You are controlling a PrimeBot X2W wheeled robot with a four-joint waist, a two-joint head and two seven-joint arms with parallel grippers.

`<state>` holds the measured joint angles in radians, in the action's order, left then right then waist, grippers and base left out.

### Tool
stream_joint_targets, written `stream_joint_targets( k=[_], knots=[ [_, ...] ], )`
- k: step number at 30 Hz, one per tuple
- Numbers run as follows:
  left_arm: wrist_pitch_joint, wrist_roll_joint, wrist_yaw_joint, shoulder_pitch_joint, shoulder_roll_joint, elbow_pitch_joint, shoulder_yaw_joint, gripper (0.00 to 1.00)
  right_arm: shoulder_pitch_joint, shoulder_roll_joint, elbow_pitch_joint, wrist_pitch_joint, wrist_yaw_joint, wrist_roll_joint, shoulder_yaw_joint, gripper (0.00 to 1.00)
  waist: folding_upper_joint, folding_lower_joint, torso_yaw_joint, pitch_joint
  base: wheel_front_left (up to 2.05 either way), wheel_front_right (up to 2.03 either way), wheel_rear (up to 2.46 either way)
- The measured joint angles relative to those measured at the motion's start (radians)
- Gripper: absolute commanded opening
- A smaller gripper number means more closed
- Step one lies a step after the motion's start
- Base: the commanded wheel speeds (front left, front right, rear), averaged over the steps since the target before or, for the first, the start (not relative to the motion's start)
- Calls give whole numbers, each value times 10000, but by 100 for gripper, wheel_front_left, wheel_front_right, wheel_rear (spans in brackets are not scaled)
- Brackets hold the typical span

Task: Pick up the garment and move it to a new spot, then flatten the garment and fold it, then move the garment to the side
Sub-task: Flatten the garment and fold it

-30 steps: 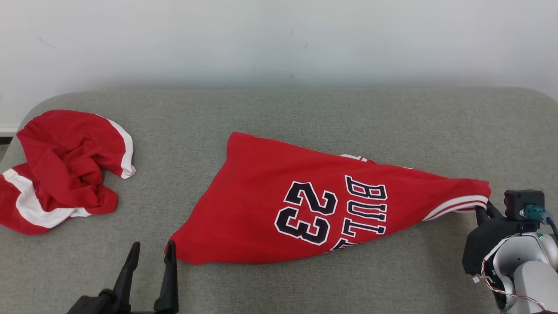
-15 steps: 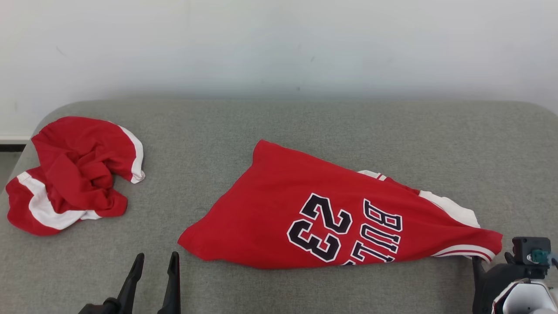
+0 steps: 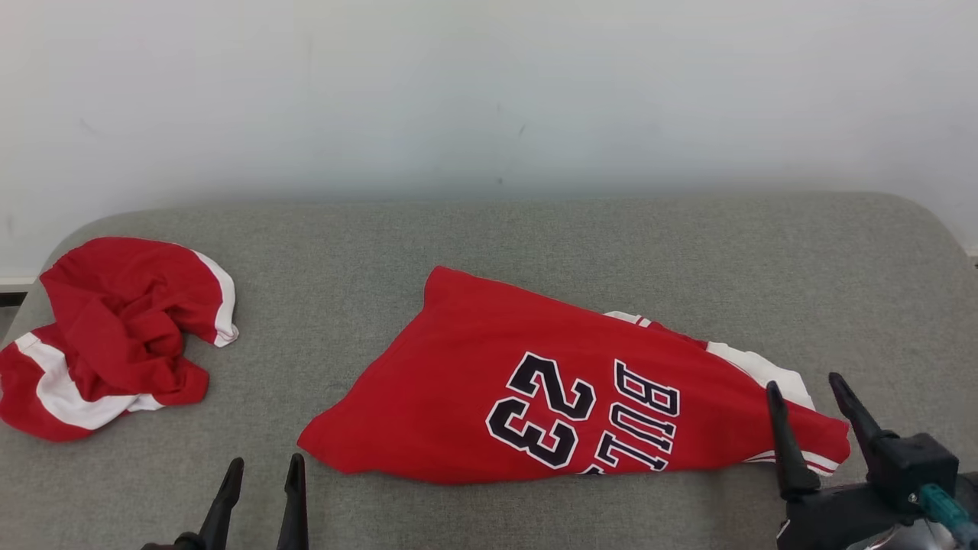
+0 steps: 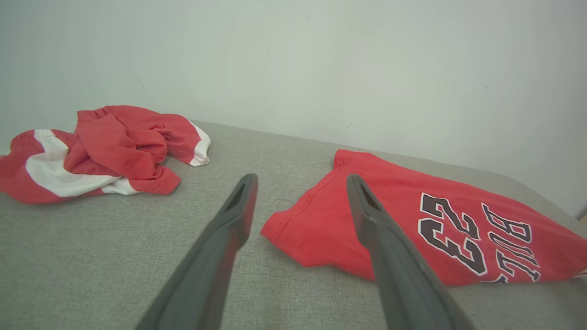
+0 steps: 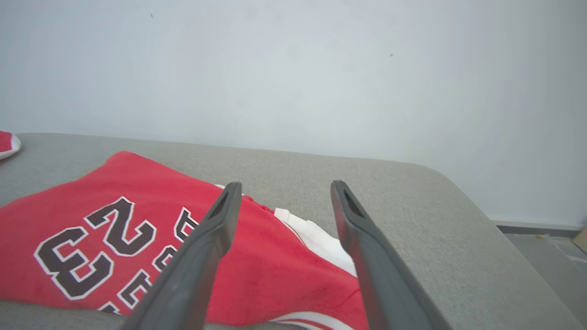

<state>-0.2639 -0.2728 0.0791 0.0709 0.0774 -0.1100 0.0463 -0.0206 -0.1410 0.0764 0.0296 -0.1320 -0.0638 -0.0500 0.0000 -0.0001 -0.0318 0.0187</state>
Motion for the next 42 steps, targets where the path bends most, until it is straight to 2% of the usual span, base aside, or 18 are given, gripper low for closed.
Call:
stream_joint_targets(
  k=[6, 16, 25, 33, 42],
  knots=[
    [0, -2, -10, 33, -15, -132, -88, 100, 284, -111, -351, 945, 0, -347, 943, 100, 0, 0, 96, 131, 0, 0, 0],
    [142, 71, -6, -177, 42, -698, -29, 100, 389, -50, -167, 867, 0, -558, 1212, 100, 0, 0, 333, 84, 0, 0, 0],
    [1979, -161, 104, -3329, 360, -2362, 199, 100, -82, -33, -232, 857, 0, -583, 1578, 100, 1, 2, 726, -464, 0, 0, 0],
    [4013, -786, 10, -6253, 364, -4790, 82, 100, -839, 84, -79, 1028, 0, -667, 2295, 100, 1, 3, 1358, -1371, 0, 0, 0],
    [4978, -861, -69, -8124, 803, -6391, 151, 100, -1461, 132, 169, 1289, 0, -769, 3016, 100, 2, 4, 2298, -2418, 0, 0, 0]
  ],
)
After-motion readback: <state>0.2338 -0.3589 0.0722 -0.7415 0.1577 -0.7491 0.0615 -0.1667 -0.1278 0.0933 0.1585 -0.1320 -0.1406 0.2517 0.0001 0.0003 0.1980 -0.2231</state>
